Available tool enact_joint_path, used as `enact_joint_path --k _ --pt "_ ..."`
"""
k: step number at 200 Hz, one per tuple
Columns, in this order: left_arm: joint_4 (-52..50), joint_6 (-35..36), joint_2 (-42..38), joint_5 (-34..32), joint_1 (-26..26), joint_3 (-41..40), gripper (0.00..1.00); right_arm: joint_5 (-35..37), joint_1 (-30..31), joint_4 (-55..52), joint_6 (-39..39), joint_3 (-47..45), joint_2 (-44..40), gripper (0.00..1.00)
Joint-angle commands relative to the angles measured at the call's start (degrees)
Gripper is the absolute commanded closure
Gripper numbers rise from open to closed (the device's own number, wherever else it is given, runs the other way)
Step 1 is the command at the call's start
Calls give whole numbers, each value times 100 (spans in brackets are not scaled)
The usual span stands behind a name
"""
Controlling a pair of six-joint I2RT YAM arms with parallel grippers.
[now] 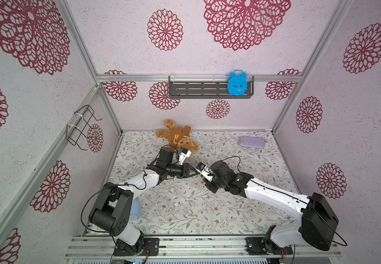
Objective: Close the usb drive cover
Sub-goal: Close the cover of the USB drive.
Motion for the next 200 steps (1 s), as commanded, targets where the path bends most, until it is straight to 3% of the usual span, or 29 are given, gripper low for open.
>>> enact_joint_path --k 1,200 --pt "-20 99 69 47 -52 106 91 179 43 218 59 132 -110 78" --pt "115 -48 167 -110 -66 128 90 234 196 733 109 -6 -317 78"
